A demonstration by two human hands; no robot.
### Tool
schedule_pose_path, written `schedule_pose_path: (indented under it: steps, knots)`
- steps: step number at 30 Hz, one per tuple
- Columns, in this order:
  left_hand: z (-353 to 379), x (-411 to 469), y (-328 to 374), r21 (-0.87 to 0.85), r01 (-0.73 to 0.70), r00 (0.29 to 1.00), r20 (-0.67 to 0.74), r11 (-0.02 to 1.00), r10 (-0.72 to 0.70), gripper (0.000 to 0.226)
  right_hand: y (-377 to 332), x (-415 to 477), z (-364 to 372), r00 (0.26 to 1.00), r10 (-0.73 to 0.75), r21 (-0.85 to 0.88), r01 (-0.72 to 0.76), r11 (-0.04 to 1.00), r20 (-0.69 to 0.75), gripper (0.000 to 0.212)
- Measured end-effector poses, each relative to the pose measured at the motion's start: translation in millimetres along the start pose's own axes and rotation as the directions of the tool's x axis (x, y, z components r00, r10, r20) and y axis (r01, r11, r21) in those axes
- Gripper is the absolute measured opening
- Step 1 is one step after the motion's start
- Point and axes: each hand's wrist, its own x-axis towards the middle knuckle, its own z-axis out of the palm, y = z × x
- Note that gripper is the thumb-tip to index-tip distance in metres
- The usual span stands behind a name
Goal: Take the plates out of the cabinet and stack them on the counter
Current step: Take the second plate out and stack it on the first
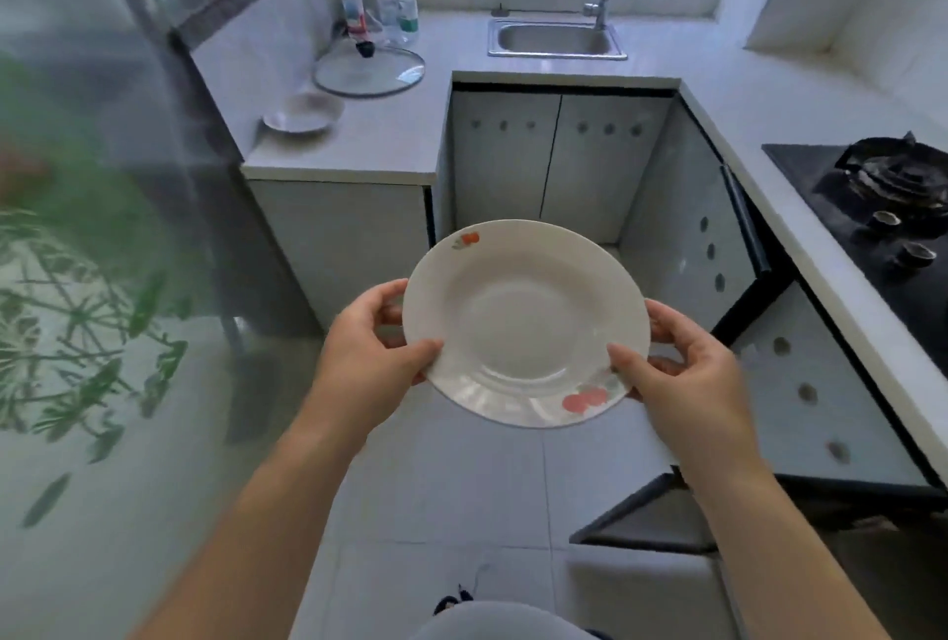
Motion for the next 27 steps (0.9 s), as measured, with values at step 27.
schedule_pose_path:
  steps: [27]
  knots:
    - [-49,374,27,-0.098,0.06,0.965,-0.25,0.993,-0.083,0.038,-40,387,213,0.97,-0.017,-0.102,0.043,0.994,0.244,0.039]
